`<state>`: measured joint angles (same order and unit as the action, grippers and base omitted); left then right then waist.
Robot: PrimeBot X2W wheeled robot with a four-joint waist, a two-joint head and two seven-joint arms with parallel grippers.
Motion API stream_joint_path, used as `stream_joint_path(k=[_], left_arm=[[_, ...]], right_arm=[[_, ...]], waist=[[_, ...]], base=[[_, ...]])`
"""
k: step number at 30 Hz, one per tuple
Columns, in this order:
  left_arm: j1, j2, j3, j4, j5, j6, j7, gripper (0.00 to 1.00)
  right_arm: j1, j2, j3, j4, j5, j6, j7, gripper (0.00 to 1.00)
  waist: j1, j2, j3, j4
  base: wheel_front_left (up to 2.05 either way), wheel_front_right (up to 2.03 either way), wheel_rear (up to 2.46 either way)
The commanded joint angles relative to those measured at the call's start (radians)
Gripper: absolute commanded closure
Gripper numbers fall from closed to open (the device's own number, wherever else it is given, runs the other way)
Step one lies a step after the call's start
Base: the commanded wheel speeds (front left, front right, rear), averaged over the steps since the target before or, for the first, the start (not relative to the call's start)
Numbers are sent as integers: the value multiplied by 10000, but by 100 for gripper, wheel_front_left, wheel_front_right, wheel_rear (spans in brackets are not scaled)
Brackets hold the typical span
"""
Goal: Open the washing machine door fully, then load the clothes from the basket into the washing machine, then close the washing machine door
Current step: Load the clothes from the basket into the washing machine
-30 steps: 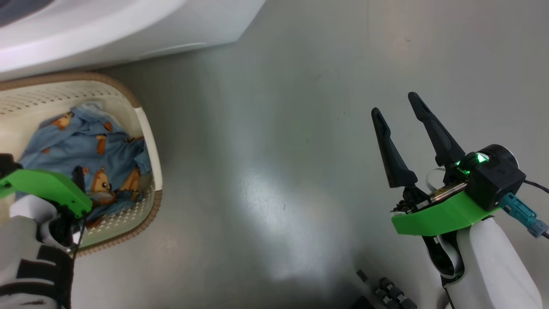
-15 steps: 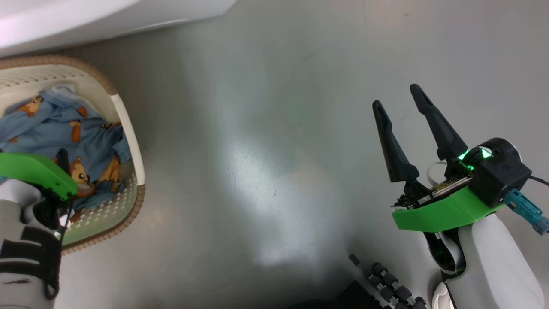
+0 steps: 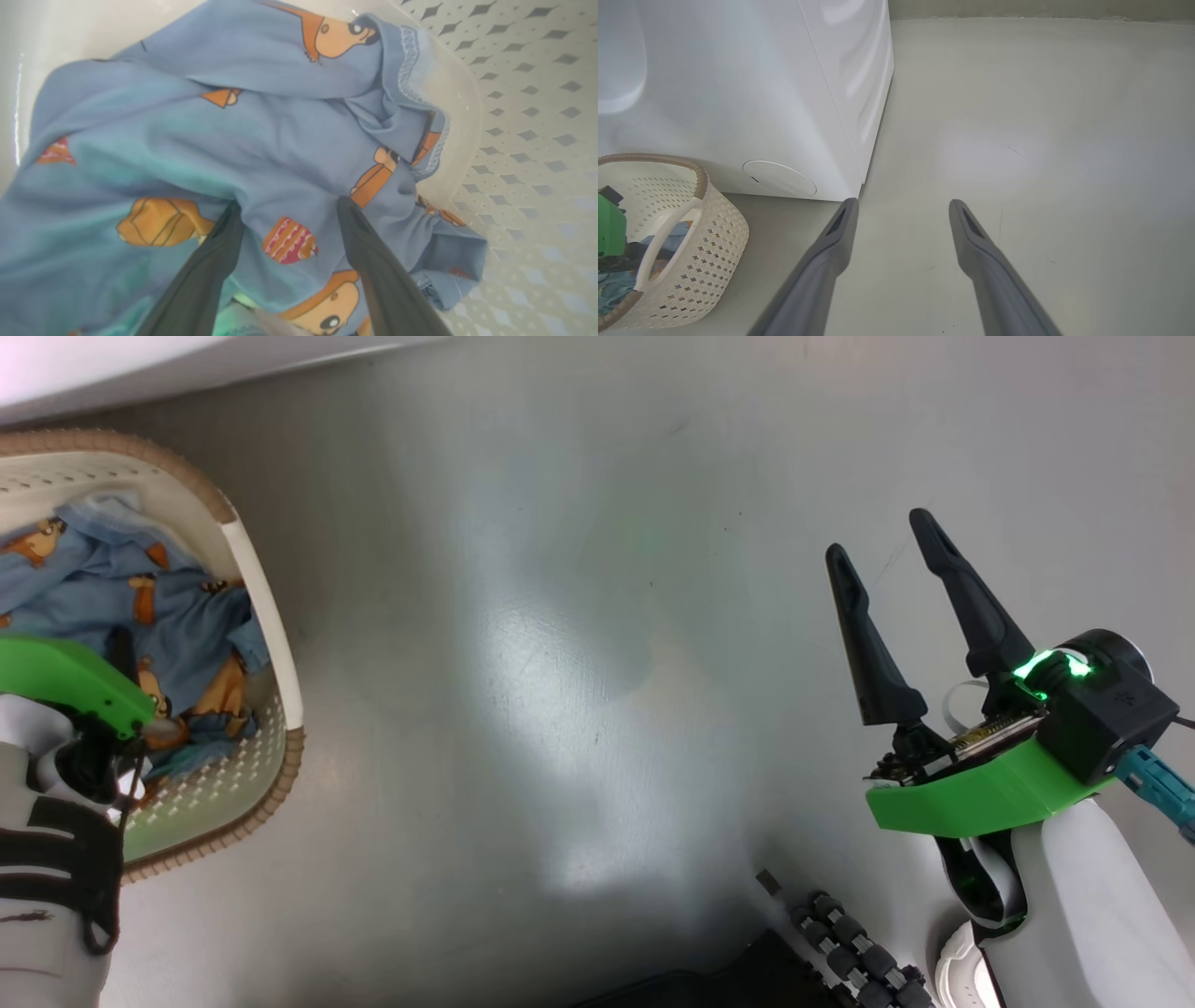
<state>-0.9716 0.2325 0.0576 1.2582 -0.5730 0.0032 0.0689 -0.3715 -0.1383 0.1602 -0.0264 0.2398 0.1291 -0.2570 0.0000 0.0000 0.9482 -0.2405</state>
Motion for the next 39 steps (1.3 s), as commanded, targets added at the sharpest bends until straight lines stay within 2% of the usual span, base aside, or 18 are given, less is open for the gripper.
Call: stream_joint_path(k=[1, 16, 35, 36, 37, 38, 39], left_arm=[[227, 334, 160, 16, -92, 25, -91, 0], [26, 107, -19, 235, -189, 86, -80, 0], [-75, 113, -273, 303, -196, 256, -205, 0], [-68, 106, -300, 305, -184, 258, -230, 25], [-68, 106, -300, 305, -184, 258, -230, 25], [-59, 99, -320, 306, -178, 260, -258, 45], [-48, 89, -348, 308, -165, 257, -284, 57]], right_arm=[[277, -97, 124, -243, 43, 16, -48, 0], [237, -114, 13, -369, 100, 16, -48, 0], [290, -165, -42, -480, 157, 16, -48, 0], [293, -168, -42, -480, 156, 16, -48, 0], [293, -168, -42, -480, 156, 16, -48, 0], [294, -173, -43, -478, 154, 16, -48, 0], [291, -178, -46, -473, 151, 16, -48, 0]], waist=[[0, 0, 57, -8], [0, 0, 315, -45], [0, 0, 580, -102], [0, 0, 585, -101], [0, 0, 585, -101], [0, 0, 589, -100], [0, 0, 591, -99]], base=[[0, 0, 0], [0, 0, 0], [0, 0, 0], [0, 0, 0], [0, 0, 0], [0, 0, 0], [0, 0, 0]])
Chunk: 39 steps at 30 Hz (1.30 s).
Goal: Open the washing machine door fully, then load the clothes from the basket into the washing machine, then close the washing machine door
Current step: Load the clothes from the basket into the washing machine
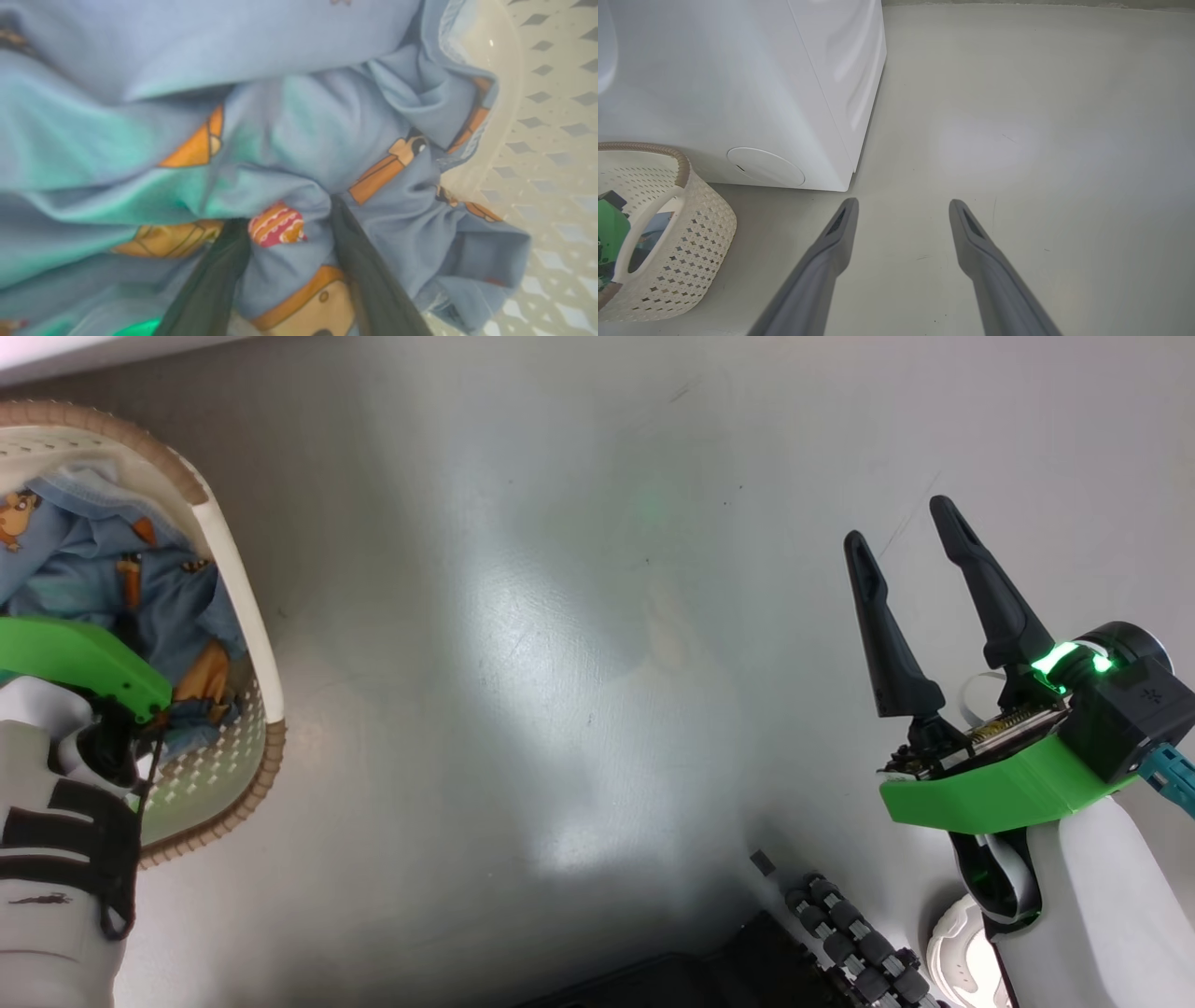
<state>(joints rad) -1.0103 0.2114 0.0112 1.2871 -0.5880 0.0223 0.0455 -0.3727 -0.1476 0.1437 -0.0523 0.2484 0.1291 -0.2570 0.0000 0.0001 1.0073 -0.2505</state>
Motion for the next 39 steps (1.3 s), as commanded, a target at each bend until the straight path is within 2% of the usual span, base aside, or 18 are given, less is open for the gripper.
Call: stream_joint_path(k=[1, 2, 3, 11, 28, 33, 39], left_arm=[[352, 290, 81, 19, 3, 56, -68, 70], [364, 280, 46, 21, 22, 48, -98, 97], [377, 270, 25, 22, 30, 48, -131, 100], [609, 42, -24, 28, -54, -60, -565, 100], [1966, -634, -25, -166, -279, -1033, -2876, 100], [2541, -858, -26, -717, -222, -1209, -3055, 100], [3768, -1190, 246, -2488, 149, -1216, -3069, 100]], right_arm=[[300, -89, 114, -211, 63, 16, -48, 0], [297, -93, 108, -208, 61, 16, -48, 0], [295, -97, 104, -204, 58, 16, -48, 0], [270, -99, 100, -99, 41, 16, -48, 0], [666, -71, -186, 120, 62, 16, -48, 0], [926, -42, -160, 193, 20, 16, -48, 0], [1270, -50, -85, 319, -46, 16, -48, 0]], waist=[[0, -1, 1, 0], [0, -1, 2, 1], [0, -1, -1, 5], [0, -1, -298, 207], [0, -1, -2219, 1101], [0, -1, -2982, 1379], [0, -1, -4116, 1699]], base=[[0, 0, 0], [0, 0, 0], [0, 0, 0], [0, 0, 0], [0, 0, 0], [0, 0, 0], [0, 0, 0]])
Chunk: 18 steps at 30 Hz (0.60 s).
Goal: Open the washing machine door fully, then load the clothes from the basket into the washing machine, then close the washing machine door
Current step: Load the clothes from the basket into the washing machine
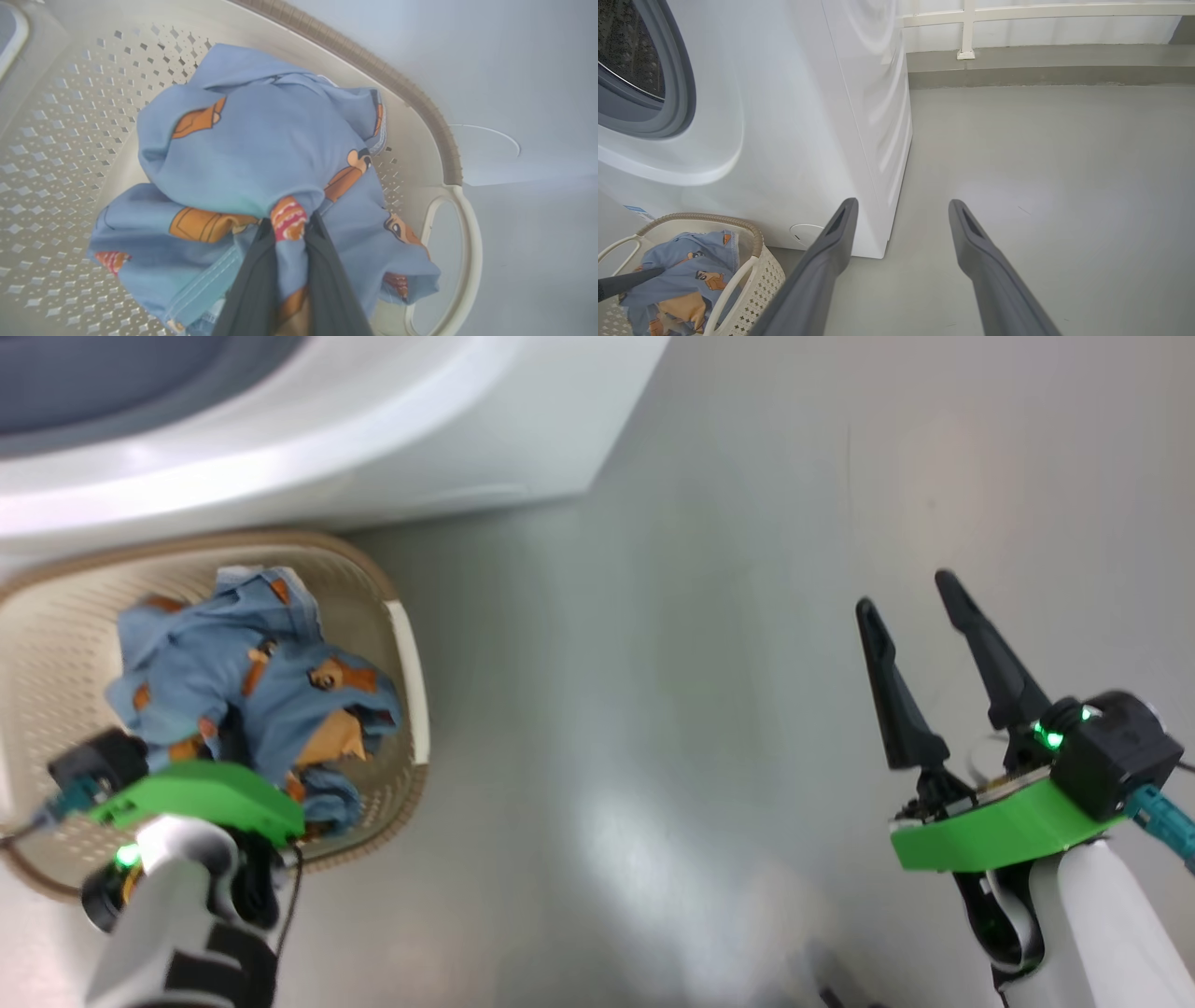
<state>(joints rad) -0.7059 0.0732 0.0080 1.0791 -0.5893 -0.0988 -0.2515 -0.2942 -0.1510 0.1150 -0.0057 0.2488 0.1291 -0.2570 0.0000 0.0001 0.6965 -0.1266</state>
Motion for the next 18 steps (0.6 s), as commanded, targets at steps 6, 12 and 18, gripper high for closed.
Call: stream_joint_path(k=[6, 12, 18], left_arm=[[2029, -91, 656, -2116, 582, 196, -101, 100], [3705, -217, 1047, -4062, 857, 346, -102, 100], [5150, -226, 438, -5602, 456, 581, -102, 100]], right_arm=[[855, 40, 231, -6, -118, 16, -48, 0], [1514, 113, 251, 216, -180, 16, -48, 0], [2112, 193, 246, 334, -255, 16, -48, 0]], waist=[[0, -1, -2119, 694], [0, -1, -3586, 963], [0, -1, -4824, 1177]], base=[[0, 0, 0], [0, 0, 0], [0, 0, 0]])
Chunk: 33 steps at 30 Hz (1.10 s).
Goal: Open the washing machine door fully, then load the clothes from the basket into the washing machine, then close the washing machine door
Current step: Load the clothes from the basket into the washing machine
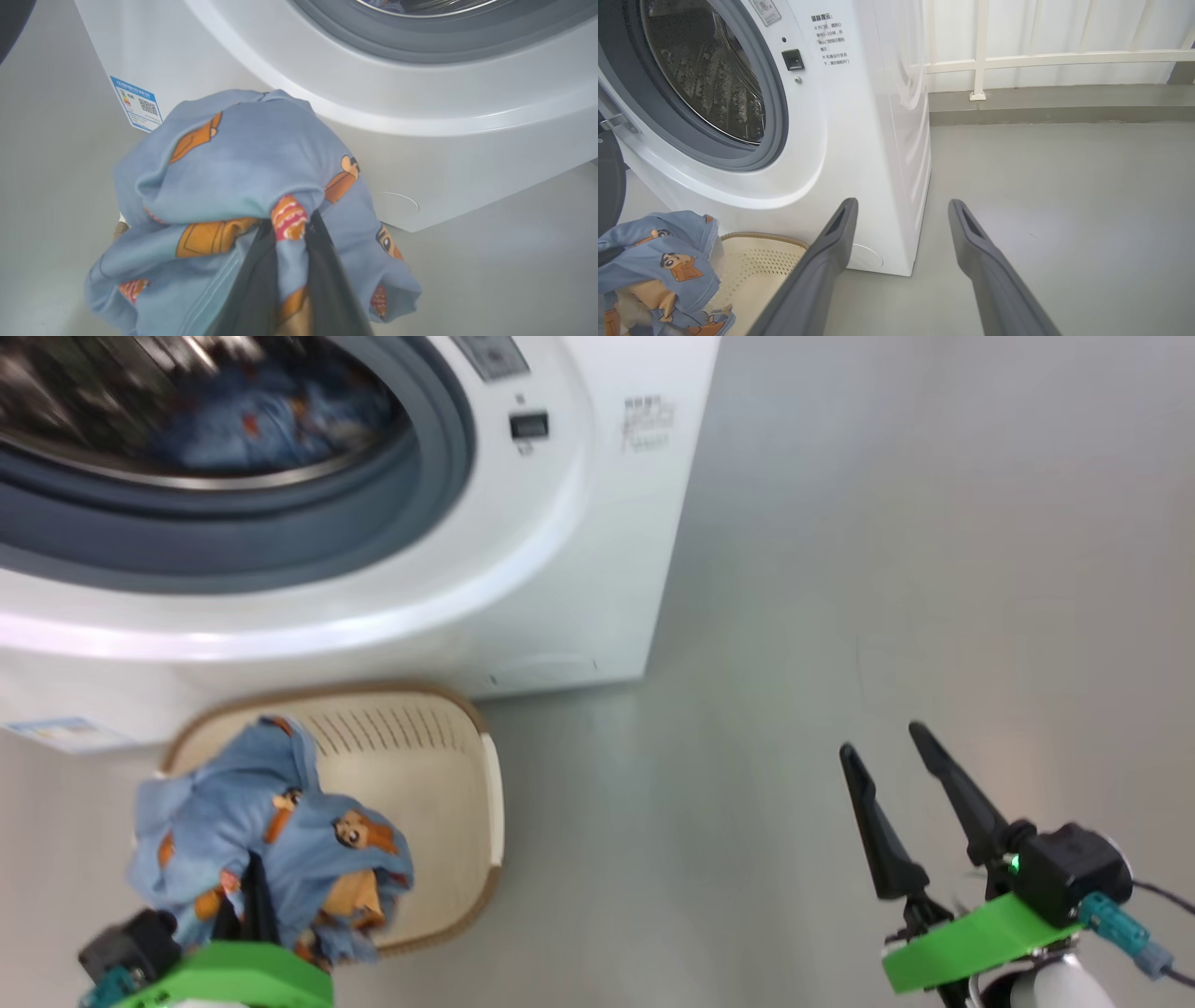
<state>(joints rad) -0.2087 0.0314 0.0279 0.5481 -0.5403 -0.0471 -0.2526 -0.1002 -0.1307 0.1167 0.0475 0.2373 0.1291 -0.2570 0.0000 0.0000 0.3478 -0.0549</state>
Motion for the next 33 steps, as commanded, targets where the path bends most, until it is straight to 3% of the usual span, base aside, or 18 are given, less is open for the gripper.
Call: stream_joint_path(k=[1, 13, 33], left_arm=[[383, 192, 143, -559, -50, 118, -90, 100], [2669, 190, -392, -3419, 803, 769, -91, 100], [4081, 189, -694, -5469, 1609, 936, -91, 100]], right_arm=[[260, -5, 238, -186, -157, 16, -48, 0], [1374, 122, 149, -73, -381, 16, -48, 0], [2262, 258, -505, -251, -640, 16, -48, 0]], waist=[[0, 0, -1510, 491], [0, 0, -3159, 667], [0, 0, -4203, 716]], base=[[0, 0, 0], [0, 0, 0], [0, 0, 0]])
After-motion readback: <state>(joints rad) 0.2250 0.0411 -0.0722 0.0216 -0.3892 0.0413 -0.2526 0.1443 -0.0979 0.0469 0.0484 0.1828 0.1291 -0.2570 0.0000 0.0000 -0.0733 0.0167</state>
